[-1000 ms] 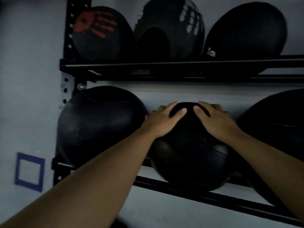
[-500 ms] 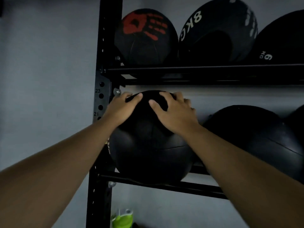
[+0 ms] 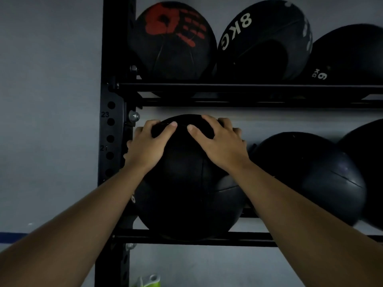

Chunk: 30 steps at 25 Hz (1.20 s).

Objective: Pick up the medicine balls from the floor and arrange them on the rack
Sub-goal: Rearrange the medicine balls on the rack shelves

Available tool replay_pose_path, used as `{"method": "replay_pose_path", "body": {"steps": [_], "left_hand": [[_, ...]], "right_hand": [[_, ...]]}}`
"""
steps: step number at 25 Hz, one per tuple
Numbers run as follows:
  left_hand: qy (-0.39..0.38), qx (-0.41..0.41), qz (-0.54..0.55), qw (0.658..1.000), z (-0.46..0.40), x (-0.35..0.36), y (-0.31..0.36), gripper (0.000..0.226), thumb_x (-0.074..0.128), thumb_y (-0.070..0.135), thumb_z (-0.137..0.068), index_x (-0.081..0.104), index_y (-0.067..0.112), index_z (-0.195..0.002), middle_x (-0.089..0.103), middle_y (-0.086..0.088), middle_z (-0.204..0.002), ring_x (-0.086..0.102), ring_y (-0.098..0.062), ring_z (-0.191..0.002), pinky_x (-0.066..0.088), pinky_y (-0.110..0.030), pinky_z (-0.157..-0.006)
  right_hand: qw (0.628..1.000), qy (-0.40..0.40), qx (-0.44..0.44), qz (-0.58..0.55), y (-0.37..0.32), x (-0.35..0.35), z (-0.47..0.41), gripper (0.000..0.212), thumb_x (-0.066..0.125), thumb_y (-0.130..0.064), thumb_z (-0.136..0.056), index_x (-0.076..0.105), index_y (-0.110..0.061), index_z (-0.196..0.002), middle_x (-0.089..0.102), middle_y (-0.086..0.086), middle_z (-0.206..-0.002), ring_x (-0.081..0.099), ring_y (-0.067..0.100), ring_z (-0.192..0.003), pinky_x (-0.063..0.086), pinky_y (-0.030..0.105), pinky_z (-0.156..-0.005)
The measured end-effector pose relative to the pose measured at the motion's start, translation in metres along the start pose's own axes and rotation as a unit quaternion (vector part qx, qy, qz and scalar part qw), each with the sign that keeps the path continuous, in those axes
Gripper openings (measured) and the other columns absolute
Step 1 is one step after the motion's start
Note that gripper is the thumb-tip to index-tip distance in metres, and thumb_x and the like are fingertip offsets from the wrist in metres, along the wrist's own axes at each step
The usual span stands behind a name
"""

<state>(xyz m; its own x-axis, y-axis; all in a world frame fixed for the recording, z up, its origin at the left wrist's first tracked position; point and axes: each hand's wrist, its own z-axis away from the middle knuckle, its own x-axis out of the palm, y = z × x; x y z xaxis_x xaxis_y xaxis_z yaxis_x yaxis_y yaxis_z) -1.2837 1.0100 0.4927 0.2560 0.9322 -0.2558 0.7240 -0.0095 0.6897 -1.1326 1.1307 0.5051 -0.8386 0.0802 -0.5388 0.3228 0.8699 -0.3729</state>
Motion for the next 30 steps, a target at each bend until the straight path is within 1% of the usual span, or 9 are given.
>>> {"method": "replay_pose_path", "body": {"steps": [4,11,16,18,20,21,24,27,30], "left_hand": [[0.0,-0.006,0.039,0.999,0.004,-0.007,-0.009,0.085,0.046,0.093,-0.068,0.051,0.051,-0.141,0.045,-0.001,-0.158,0.042,-0.036,-0.147,0.032,-0.064,-0.12],[0.01,0.007,0.047,0.999,0.005,-0.005,-0.011,0.082,0.047,0.095,-0.07,0.049,0.055,-0.142,0.046,0.001,-0.157,0.045,-0.032,-0.145,0.038,-0.06,-0.118],[-0.04,-0.011,-0.016,0.999,0.012,-0.014,0.004,0.09,0.041,0.094,-0.078,0.04,0.048,-0.155,0.039,-0.007,-0.164,0.04,-0.037,-0.151,0.035,-0.058,-0.121],[-0.036,0.01,-0.059,0.998,0.012,-0.022,0.015,0.07,0.05,0.078,-0.091,0.051,0.041,-0.15,0.051,-0.007,-0.157,0.05,-0.033,-0.144,0.041,-0.048,-0.113],[-0.017,0.074,-0.095,0.993,0.011,-0.028,0.039,0.026,0.064,0.052,-0.098,0.069,0.042,-0.121,0.07,0.003,-0.129,0.064,-0.024,-0.127,0.048,-0.038,-0.098],[-0.02,0.106,-0.117,0.987,0.01,-0.029,0.057,0.01,0.068,0.041,-0.098,0.071,0.045,-0.106,0.074,0.01,-0.116,0.069,-0.019,-0.117,0.05,-0.033,-0.09],[-0.013,0.218,-0.169,0.961,0.009,-0.011,0.132,0.019,0.072,0.028,-0.095,0.072,0.047,-0.09,0.076,0.018,-0.101,0.072,-0.006,-0.097,0.052,-0.026,-0.082],[0.038,0.338,-0.133,0.931,0.004,0.029,0.207,0.014,0.07,0.024,-0.095,0.079,0.035,-0.097,0.078,0.014,-0.099,0.071,-0.007,-0.092,0.054,-0.029,-0.087],[0.054,0.392,-0.105,0.912,-0.003,0.078,0.272,0.014,0.067,0.026,-0.096,0.08,0.027,-0.103,0.078,0.007,-0.104,0.07,-0.011,-0.096,0.053,-0.028,-0.087]], "right_hand": [[0.999,-0.025,-0.023,-0.008,0.011,-0.006,0.002,0.087,0.029,-0.096,-0.077,0.03,-0.057,-0.155,0.028,-0.007,-0.169,0.024,0.033,-0.154,0.019,0.059,-0.12],[0.998,-0.009,-0.007,-0.056,0.019,-0.002,0.007,0.091,0.032,-0.1,-0.072,0.032,-0.059,-0.153,0.03,-0.008,-0.168,0.026,0.03,-0.155,0.025,0.062,-0.122],[0.992,-0.126,-0.011,-0.009,0.018,-0.023,0.004,0.093,0.03,-0.095,-0.081,0.013,-0.053,-0.163,0.008,0.0,-0.179,0.009,0.037,-0.163,0.017,0.064,-0.126],[0.987,-0.151,-0.048,-0.006,0.024,-0.04,0.0,0.085,0.04,-0.084,-0.09,0.023,-0.047,-0.164,0.021,0.005,-0.175,0.022,0.037,-0.158,0.027,0.056,-0.125],[0.988,-0.119,-0.101,-0.019,0.036,-0.07,-0.005,0.063,0.052,-0.067,-0.097,0.049,-0.038,-0.153,0.048,0.005,-0.156,0.045,0.029,-0.145,0.041,0.04,-0.113],[0.989,-0.085,-0.118,-0.028,0.043,-0.09,-0.008,0.053,0.056,-0.059,-0.098,0.058,-0.034,-0.144,0.056,0.003,-0.146,0.052,0.025,-0.137,0.044,0.035,-0.105],[0.989,0.012,-0.145,-0.029,0.065,-0.156,-0.026,0.031,0.063,-0.045,-0.099,0.073,-0.024,-0.119,0.069,0.005,-0.122,0.065,0.023,-0.115,0.05,0.033,-0.096],[0.985,0.072,-0.156,-0.013,0.091,-0.22,-0.048,0.025,0.061,-0.04,-0.101,0.075,-0.02,-0.104,0.073,0.007,-0.108,0.069,0.026,-0.101,0.055,0.037,-0.09],[0.979,0.146,-0.143,0.009,0.12,-0.279,-0.067,0.029,0.056,-0.04,-0.102,0.073,-0.018,-0.098,0.075,0.007,-0.101,0.069,0.028,-0.095,0.055,0.037,-0.082]]}}
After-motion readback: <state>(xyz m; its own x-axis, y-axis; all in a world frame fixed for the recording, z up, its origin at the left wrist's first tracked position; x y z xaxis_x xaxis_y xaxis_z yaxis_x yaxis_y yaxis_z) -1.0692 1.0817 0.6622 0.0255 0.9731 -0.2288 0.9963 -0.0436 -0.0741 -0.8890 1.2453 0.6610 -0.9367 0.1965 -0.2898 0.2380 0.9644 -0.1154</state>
